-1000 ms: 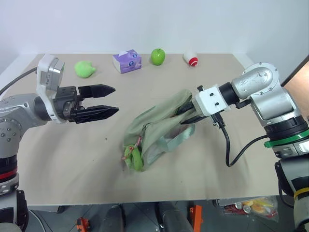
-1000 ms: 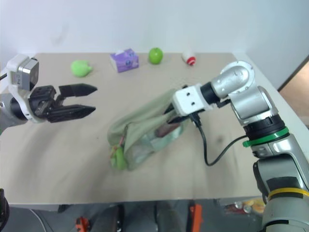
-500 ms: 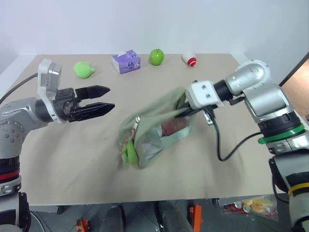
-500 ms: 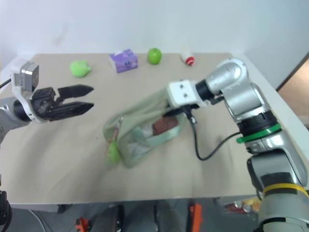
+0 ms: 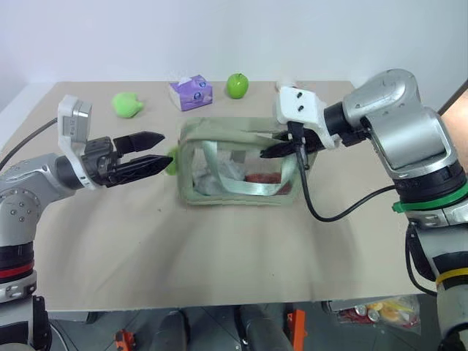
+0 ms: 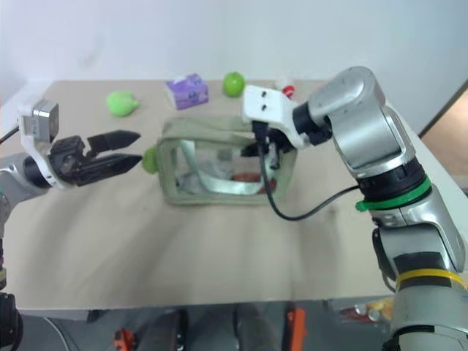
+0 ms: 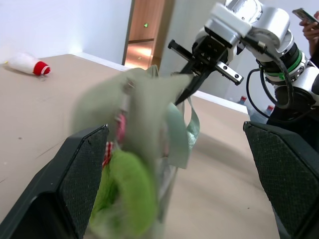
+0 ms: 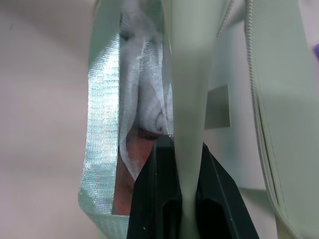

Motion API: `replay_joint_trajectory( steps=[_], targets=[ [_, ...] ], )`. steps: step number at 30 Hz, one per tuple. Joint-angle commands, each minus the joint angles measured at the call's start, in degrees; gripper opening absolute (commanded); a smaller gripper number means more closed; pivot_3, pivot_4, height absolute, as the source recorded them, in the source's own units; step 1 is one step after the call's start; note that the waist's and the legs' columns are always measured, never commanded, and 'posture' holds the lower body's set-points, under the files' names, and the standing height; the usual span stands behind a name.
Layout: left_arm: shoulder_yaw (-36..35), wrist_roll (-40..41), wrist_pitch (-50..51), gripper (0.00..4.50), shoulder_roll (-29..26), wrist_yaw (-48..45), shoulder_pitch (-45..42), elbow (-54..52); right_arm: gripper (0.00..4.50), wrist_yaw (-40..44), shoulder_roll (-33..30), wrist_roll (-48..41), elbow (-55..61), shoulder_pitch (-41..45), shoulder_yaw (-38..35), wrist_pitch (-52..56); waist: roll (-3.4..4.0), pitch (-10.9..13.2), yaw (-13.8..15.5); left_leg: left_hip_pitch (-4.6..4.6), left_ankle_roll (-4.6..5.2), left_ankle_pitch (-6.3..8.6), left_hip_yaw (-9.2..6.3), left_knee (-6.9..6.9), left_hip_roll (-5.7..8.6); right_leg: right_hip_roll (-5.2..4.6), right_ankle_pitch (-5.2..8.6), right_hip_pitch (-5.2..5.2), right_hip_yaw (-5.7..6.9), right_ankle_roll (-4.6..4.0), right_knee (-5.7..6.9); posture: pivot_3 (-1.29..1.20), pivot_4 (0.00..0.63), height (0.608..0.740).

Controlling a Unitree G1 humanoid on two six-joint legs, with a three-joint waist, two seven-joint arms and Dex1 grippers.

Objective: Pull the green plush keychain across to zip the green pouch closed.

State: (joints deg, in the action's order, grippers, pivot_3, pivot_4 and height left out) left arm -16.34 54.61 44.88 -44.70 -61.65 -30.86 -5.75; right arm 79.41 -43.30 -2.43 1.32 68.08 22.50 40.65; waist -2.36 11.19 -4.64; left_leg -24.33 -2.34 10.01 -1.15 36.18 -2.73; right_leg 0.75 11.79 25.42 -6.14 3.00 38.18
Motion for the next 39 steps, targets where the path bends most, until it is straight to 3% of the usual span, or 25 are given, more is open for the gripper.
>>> replay_joint_trajectory(
  steps=[1, 11, 17, 25, 29, 36, 39],
  targets=[
    [-1.1, 0.7, -0.7, 4.5, 0.2, 0.1, -1.3, -1.3, 0.01, -2.1, 1.0, -1.9, 7.8, 1.2, -1.2, 7.4, 0.0, 0.0, 0.1, -0.01, 0.0, 0.0, -0.02, -0.01, 0.0, 0.0, 0.01, 0.0, 0.02, -0.01, 0.0, 0.0, 0.15, 0.74],
    [-1.6, 1.1, -0.5, 4.5, 0.9, 0.9, -0.2, -2.5, 0.01, -7.7, 3.2, -3.5, 13.9, -4.2, 2.0, 16.0, -0.03, 0.0, 0.3, -0.05, -0.02, 0.01, -0.02, 0.02, 0.02, -0.02, 0.03, -0.01, 0.01, 0.01, -0.02, 0.0, 0.15, 0.74],
    [-2.4, 2.2, 0.0, 4.5, 0.7, 1.9, 0.7, -3.8, 0.01, -12.7, 6.5, -3.4, 10.0, -2.7, 2.5, 20.5, -0.04, 0.0, 0.2, -0.01, -0.01, 0.01, -0.02, 0.03, 0.01, -0.02, 0.0, -0.03, 0.01, 0.02, -0.02, 0.0, 0.15, 0.74],
    [-3.3, 2.8, -0.2, 4.5, -0.2, 2.6, 1.3, -4.3, 0.01, -13.4, 7.6, -5.0, 8.5, -1.3, 2.5, 19.5, -0.04, 0.0, 0.2, -0.02, -0.02, 0.01, -0.02, 0.02, 0.01, -0.02, 0.01, -0.03, 0.02, 0.0, -0.02, 0.0, 0.15, 0.74],
    [-6.5, 2.0, -0.9, 4.5, -3.1, 1.7, 1.9, -1.9, 1.33, -11.1, 6.2, -8.2, 10.2, -2.2, 0.1, 16.6, -0.04, 0.0, 0.1, -0.03, -0.02, 0.01, -0.02, -0.02, 0.0, -0.02, 0.03, -0.01, 0.02, -0.01, -0.03, 0.0, 0.15, 0.74],
    [-7.6, -0.6, -2.6, 4.5, -7.2, -2.3, 2.2, 3.5, 3.66, 1.4, 0.1, -21.6, 15.0, -2.6, -5.2, 16.5, -0.03, 0.0, 0.1, -0.01, -0.02, 0.01, -0.03, -0.13, 0.0, -0.03, 0.08, 0.0, 0.07, -0.06, -0.06, 0.0, 0.15, 0.74],
    [-7.3, -1.4, -2.7, 4.5, -7.8, -3.9, 2.3, 4.5, 3.66, 4.6, -1.3, -26.6, 12.7, -1.6, -10.4, 14.8, -0.04, 0.0, 0.1, -0.02, -0.02, 0.01, -0.03, -0.13, 0.0, -0.03, 0.08, 0.0, 0.08, -0.06, -0.06, 0.0, 0.15, 0.74]
  ],
)
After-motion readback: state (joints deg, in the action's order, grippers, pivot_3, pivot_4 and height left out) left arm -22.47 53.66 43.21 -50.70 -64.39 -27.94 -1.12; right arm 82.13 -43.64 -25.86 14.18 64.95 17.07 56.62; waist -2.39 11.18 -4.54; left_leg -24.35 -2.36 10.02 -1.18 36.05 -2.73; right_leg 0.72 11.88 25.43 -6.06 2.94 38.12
